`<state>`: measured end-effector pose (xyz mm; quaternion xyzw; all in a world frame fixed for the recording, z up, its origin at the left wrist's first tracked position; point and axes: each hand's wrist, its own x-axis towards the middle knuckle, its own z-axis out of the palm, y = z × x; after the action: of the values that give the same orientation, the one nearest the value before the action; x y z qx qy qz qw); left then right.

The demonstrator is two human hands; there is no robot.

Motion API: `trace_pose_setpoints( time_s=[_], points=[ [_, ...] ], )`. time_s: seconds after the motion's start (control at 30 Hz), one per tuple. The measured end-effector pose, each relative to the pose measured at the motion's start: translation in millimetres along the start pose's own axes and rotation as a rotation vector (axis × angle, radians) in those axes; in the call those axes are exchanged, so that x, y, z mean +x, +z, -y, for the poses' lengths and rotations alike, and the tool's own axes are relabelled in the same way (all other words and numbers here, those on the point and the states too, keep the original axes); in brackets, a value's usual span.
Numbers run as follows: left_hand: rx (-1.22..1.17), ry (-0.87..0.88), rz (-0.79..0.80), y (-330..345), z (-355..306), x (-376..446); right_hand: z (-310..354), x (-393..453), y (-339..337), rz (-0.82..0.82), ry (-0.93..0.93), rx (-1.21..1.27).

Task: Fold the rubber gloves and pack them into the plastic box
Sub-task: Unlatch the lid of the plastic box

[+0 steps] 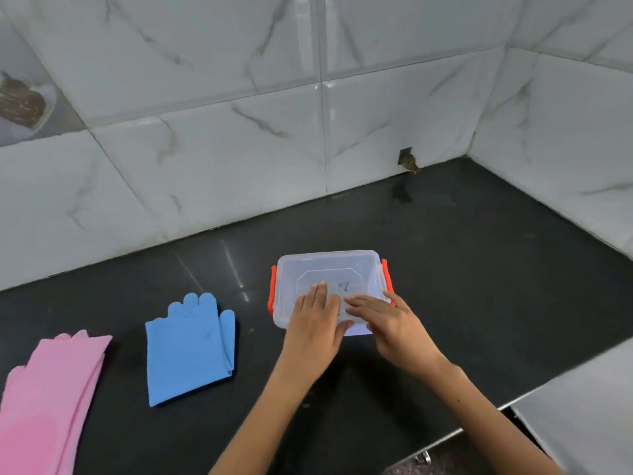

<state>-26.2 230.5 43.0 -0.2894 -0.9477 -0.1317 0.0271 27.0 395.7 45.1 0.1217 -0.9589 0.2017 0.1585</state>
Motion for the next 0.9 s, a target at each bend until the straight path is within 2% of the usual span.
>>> trace_pose_setpoints(
  time_s=[0.1,0.17,0.27,0.33,0.43,0.5,0.7,0.83,0.9],
  points=[
    [-0.016,-0.145,-0.024,3.2,-21.3,-16.3,-6.0,-0.2,-1.0,-0.033,-0.049,0.052],
    [-0.031,-0.212,-0.053,5.1,-30.6,-23.2,-8.3,-0.2,-0.6,-0.125,0.005,0.096],
    [-0.026,-0.27,-0.051,8.4,-36.2,-26.9,-11.8,3.0,1.1,-0.296,0.191,0.145],
    [-0.033,-0.282,-0.037,8.5,-37.7,-27.2,-14.1,8.4,2.0,-0.346,0.398,0.224],
    [0.052,-0.242,-0.029,3.8,-39.2,-28.1,-18.8,24.3,1.5,-0.235,0.674,0.519],
    [0.14,-0.217,-0.016,2.3,-40.2,-28.6,-23.6,32.3,1.8,-0.163,0.699,0.634],
    [0.198,-0.222,-0.004,0.7,-40.1,-27.5,-31.8,39.8,10.6,-0.171,0.664,0.482],
    [0.159,-0.209,-0.007,4.6,-38.7,-26.6,-50.2,38.8,15.5,-0.105,0.878,0.574],
    [0.163,-0.191,-0.05,5.7,-37.5,-27.9,-51.7,35.6,15.8,-0.025,0.896,0.527]
  ],
)
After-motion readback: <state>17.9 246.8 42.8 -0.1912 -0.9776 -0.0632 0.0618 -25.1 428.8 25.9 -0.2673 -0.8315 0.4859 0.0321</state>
